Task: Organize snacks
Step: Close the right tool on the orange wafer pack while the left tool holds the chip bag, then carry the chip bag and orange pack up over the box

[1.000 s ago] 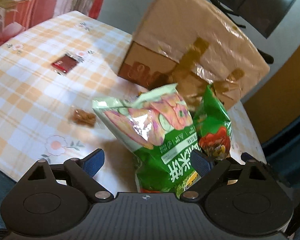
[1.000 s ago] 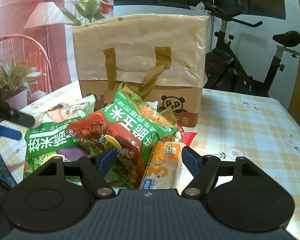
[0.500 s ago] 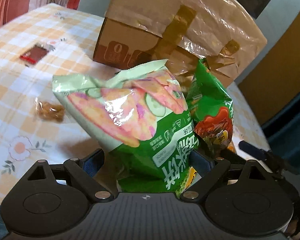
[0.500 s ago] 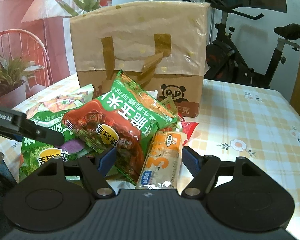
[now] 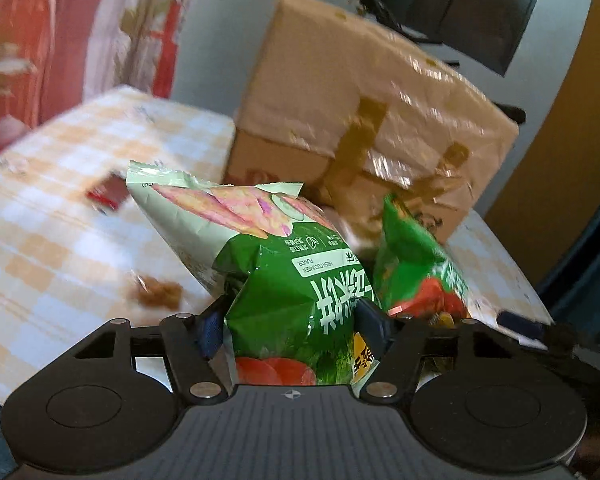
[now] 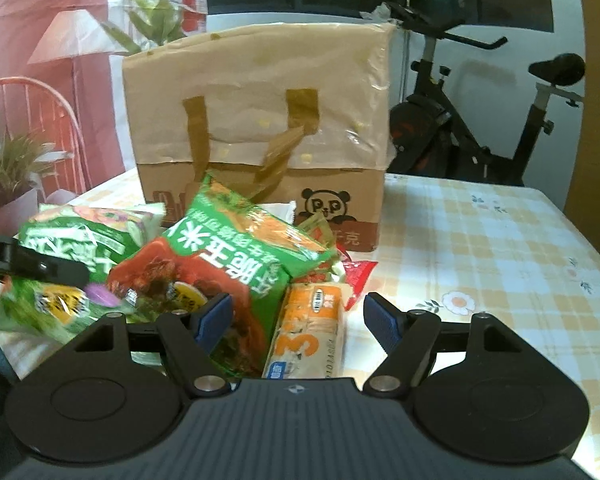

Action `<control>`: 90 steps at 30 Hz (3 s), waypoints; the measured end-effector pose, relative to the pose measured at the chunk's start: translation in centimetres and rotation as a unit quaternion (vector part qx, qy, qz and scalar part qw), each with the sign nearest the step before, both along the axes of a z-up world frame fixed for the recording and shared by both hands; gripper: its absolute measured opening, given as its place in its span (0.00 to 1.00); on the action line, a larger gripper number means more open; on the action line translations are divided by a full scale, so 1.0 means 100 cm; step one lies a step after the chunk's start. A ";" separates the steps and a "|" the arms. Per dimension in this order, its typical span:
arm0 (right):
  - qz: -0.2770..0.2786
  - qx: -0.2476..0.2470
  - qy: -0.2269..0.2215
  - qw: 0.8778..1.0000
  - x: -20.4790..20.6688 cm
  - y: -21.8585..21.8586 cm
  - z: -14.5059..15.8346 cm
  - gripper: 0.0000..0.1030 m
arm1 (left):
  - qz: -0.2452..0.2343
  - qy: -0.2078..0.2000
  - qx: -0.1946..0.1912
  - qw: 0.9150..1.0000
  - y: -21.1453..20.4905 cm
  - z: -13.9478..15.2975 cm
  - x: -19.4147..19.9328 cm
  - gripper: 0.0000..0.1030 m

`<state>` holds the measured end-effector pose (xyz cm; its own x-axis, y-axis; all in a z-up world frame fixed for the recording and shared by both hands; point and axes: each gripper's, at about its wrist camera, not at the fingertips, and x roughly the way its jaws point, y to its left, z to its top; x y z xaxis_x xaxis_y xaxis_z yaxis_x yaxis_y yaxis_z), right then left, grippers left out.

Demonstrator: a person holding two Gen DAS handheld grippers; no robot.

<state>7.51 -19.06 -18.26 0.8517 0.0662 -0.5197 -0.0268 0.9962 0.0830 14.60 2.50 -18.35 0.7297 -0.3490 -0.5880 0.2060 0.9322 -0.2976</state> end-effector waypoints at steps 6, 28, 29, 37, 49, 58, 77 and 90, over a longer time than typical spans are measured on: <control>-0.016 -0.003 0.003 1.000 -0.001 -0.002 0.001 0.73 | 0.029 -0.024 0.010 0.999 0.006 0.010 -0.004 0.67; -0.009 -0.023 0.035 0.999 0.015 0.003 -0.027 0.45 | 0.049 -0.043 0.016 0.998 0.009 0.009 -0.004 0.67; -0.007 -0.026 0.036 0.999 0.016 0.004 -0.028 0.45 | 0.048 -0.044 0.018 0.998 0.009 0.009 -0.004 0.67; -0.006 -0.037 0.038 0.999 0.019 0.008 -0.032 0.39 | 0.051 -0.045 0.020 0.997 0.011 0.009 -0.006 0.67; -0.067 0.022 -0.016 0.997 0.001 -0.019 -0.010 0.38 | 0.056 -0.067 0.003 0.996 0.018 0.023 -0.009 0.67; -0.083 0.036 -0.084 0.992 0.000 -0.035 0.036 0.38 | 0.030 -0.132 0.002 0.991 0.022 0.077 0.005 0.67; -0.015 0.020 -0.199 0.980 0.091 -0.040 0.159 0.38 | -0.034 -0.213 0.081 0.973 -0.032 0.182 0.106 0.67; -0.005 0.016 -0.145 0.989 0.185 -0.020 0.150 0.38 | -0.070 -0.140 0.198 0.968 -0.096 0.166 0.207 0.68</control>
